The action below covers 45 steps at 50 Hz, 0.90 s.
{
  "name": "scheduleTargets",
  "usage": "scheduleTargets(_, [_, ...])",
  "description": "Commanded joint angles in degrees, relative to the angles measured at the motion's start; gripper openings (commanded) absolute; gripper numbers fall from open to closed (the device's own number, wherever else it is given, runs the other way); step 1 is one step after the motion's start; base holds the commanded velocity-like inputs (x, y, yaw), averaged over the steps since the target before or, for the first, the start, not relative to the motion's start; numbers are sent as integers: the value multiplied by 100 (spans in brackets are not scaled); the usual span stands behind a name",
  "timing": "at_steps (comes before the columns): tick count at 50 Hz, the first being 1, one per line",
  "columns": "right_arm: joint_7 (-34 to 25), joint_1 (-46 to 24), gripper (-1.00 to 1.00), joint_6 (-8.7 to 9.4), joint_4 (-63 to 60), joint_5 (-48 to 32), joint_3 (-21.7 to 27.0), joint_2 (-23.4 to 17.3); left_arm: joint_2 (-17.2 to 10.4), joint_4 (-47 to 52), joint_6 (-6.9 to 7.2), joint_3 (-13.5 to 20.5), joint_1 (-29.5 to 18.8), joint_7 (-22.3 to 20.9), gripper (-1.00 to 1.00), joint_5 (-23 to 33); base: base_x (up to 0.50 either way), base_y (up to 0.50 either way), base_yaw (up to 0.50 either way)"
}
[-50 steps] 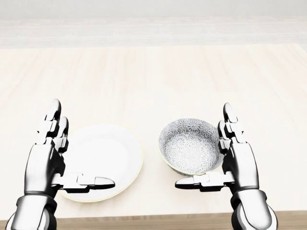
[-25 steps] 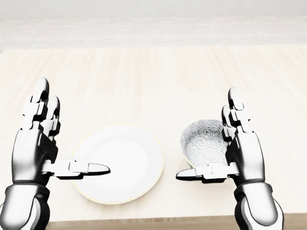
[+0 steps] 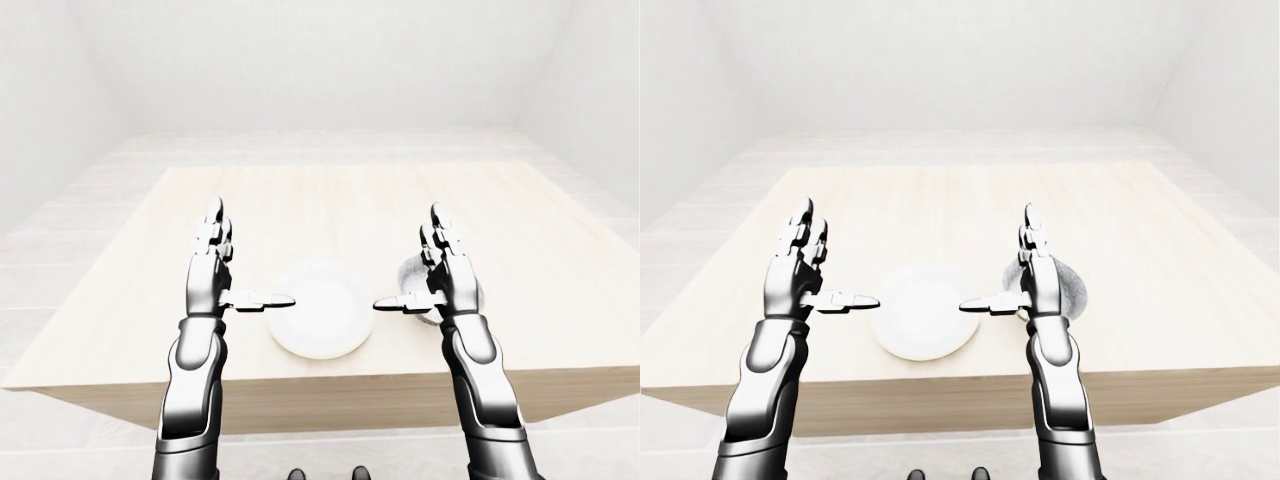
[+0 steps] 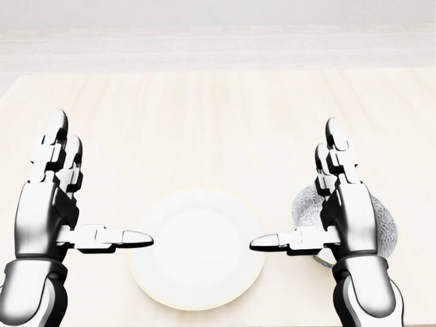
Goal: Put the bowl on the plate.
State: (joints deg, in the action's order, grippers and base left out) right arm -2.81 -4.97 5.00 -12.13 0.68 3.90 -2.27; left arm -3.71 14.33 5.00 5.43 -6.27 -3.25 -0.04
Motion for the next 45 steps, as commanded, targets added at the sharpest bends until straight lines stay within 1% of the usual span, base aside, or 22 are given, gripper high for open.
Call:
scheduleTargets(1, [27, -7, 100, 0, 10, 33, -2, -8, -13, -84, 0, 0, 13, -36, 100, 37, 14, 0, 0])
scheduleTargets(13, [9, 9, 100, 0, -7, 6, -34, -9, 23, -141, 0, 10, 68, -33, 100, 21, 19, 0, 0])
scheduleTargets(31, [-29, 102, 100, 0, 2, -70, -91, 15, -21, -178, 0, 65, 213, -90, 100, 99, 25, 0, 0])
scheduleTargets(45, [16, 198, 100, 0, -148, -137, -48, -1, -56, -134, 0, 119, 223, -142, 100, 157, 2, 0, 0])
